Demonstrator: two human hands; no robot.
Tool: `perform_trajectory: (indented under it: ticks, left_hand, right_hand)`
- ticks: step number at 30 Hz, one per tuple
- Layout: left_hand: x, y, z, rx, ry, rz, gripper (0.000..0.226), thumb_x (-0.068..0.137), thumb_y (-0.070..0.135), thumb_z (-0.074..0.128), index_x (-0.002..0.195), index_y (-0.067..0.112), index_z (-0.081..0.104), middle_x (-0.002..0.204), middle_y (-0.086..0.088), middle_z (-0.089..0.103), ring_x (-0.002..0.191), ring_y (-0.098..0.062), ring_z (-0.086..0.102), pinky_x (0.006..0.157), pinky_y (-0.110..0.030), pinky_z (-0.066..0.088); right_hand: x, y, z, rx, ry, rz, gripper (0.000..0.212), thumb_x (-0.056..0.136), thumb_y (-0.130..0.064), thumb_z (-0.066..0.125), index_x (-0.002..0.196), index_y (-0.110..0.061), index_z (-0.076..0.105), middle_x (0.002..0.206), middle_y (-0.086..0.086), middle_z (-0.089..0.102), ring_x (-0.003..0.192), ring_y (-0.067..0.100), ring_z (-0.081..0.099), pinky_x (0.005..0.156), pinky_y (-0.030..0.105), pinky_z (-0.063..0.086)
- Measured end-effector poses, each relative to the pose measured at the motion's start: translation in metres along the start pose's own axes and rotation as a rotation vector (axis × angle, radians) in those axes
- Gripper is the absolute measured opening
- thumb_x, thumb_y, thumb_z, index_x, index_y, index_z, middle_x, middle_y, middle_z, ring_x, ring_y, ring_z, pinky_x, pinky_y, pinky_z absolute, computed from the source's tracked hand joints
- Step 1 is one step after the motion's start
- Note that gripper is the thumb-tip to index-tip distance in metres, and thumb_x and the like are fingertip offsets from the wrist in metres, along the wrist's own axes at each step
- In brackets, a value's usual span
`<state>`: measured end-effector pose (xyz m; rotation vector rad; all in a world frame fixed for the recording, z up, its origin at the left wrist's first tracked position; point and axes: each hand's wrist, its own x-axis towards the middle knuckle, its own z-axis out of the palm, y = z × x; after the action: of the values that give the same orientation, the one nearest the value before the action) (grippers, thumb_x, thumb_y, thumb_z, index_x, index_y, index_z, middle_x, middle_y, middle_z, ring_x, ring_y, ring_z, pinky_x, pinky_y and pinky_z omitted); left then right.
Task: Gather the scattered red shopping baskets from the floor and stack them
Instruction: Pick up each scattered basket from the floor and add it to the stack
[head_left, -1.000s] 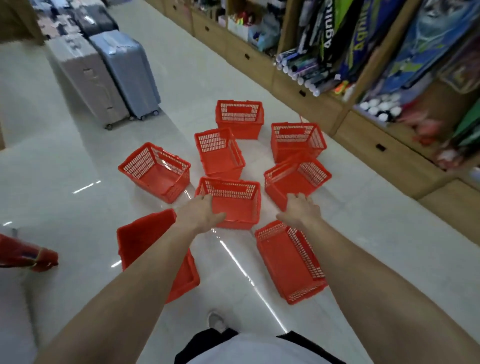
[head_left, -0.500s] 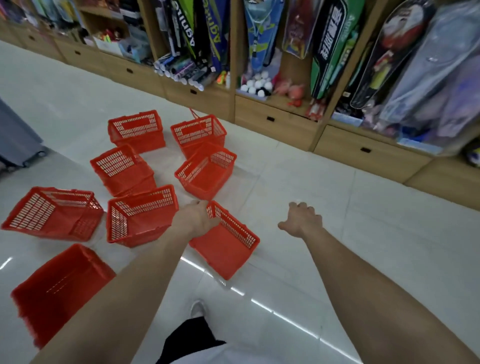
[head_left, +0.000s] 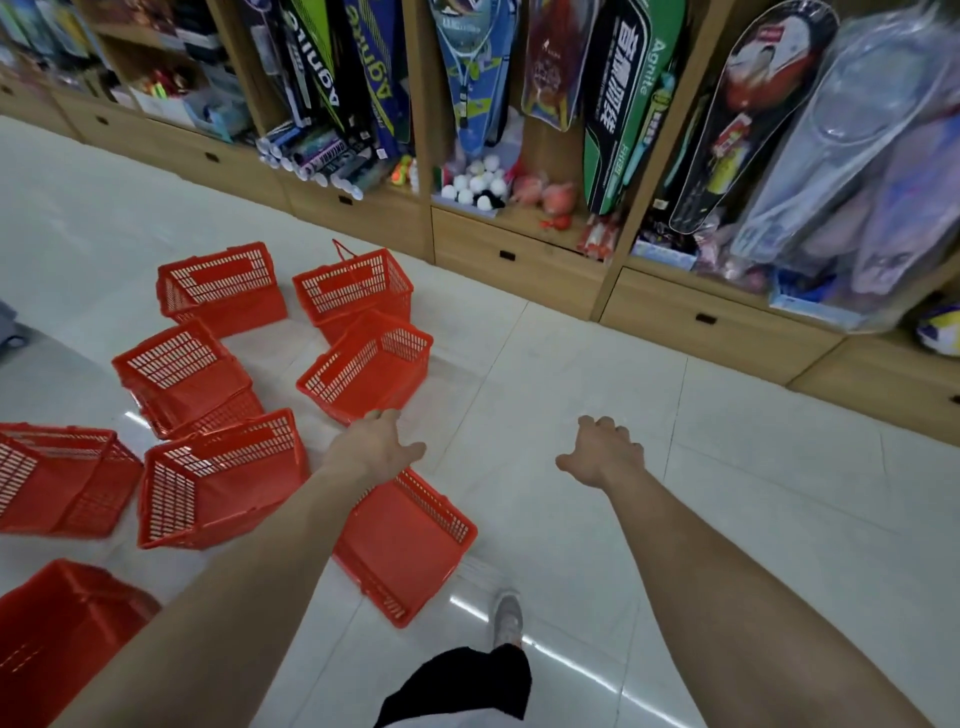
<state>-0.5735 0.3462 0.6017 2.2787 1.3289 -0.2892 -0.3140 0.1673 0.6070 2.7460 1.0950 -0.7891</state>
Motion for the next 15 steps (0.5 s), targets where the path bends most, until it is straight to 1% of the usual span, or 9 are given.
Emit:
perform_trajectory:
  ticks: [4, 8, 13, 15]
  left_hand:
    - [0.067, 0.016, -0.015, -0.034, -0.01, -0.061, 0.081, 0.084, 0.061, 0.056, 0.148, 0.014, 0.039, 0.144, -0.009, 0.046, 0.129, -0.032, 0.047, 0.104, -0.046, 0.042]
    - [0.126, 0.026, -0.041, -0.086, 0.009, -0.108, 0.075, 0.083, 0.061, 0.057, 0.14, 0.014, 0.046, 0.136, -0.009, 0.051, 0.122, -0.032, 0.052, 0.1, -0.046, 0.044]
    - [0.181, 0.021, -0.066, -0.14, 0.025, -0.178, 0.075, 0.085, 0.06, 0.057, 0.142, 0.014, 0.044, 0.139, -0.009, 0.05, 0.122, -0.032, 0.053, 0.1, -0.047, 0.045]
    - [0.202, 0.017, -0.071, -0.148, 0.022, -0.203, 0.072, 0.085, 0.06, 0.058, 0.14, 0.015, 0.046, 0.136, -0.008, 0.053, 0.119, -0.031, 0.054, 0.098, -0.047, 0.046]
  right_hand:
    - [0.069, -0.01, -0.043, -0.05, -0.017, -0.023, 0.075, 0.086, -0.05, 0.061, 0.148, -0.016, 0.035, 0.146, 0.01, 0.04, 0.132, 0.032, 0.038, 0.098, 0.044, 0.038]
    - [0.133, -0.028, -0.089, -0.083, 0.0, -0.065, 0.076, 0.086, -0.05, 0.061, 0.148, -0.016, 0.034, 0.145, 0.01, 0.04, 0.131, 0.032, 0.039, 0.098, 0.044, 0.038]
    - [0.209, -0.069, -0.132, -0.117, -0.003, -0.149, 0.075, 0.087, -0.049, 0.061, 0.148, -0.015, 0.034, 0.145, 0.011, 0.04, 0.13, 0.032, 0.039, 0.098, 0.044, 0.038]
    - [0.241, -0.089, -0.142, -0.117, -0.013, -0.199, 0.075, 0.086, -0.049, 0.062, 0.148, -0.015, 0.035, 0.144, 0.011, 0.041, 0.13, 0.032, 0.04, 0.097, 0.044, 0.039]
